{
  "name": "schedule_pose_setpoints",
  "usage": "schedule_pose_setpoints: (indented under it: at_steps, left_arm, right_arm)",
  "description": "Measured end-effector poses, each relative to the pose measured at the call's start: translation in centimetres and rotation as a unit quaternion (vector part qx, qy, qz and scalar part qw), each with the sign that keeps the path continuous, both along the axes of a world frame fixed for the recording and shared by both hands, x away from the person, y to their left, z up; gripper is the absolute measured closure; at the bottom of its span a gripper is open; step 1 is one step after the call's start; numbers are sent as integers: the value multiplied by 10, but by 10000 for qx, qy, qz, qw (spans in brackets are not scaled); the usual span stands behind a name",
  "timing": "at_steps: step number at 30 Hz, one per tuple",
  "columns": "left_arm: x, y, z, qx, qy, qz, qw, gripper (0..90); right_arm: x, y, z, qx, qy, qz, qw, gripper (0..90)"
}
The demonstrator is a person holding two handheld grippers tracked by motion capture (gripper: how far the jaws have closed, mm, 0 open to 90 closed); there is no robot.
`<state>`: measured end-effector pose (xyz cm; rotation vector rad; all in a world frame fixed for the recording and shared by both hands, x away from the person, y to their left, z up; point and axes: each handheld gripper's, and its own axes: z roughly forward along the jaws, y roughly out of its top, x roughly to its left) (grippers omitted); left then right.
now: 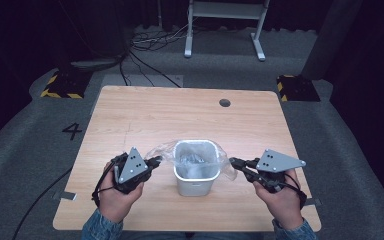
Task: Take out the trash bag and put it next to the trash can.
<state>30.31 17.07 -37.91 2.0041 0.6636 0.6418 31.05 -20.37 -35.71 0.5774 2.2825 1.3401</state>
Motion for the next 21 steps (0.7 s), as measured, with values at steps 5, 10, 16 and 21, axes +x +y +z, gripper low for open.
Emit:
schedule_pose_setpoints:
  at_steps: [5, 10, 16, 21]
  left_arm:
    - [13, -4, -10, 138, 189, 161, 9996, 893]
    - [18, -9, -21, 456, 311, 247, 9982, 894]
    - [17, -11, -31, 386, 454, 145, 9981, 894]
    - [13, -12, -30, 400, 432, 128, 9982, 894]
  right_arm:
    - [20, -3, -14, 27, 262, -101, 9996, 898]
    - [32, -1, -32, -110, 507, -152, 9985, 900]
    - [34, -1, -47, -145, 658, -163, 9976, 900]
    - [30, -3, -46, -193, 601, -273, 9976, 795]
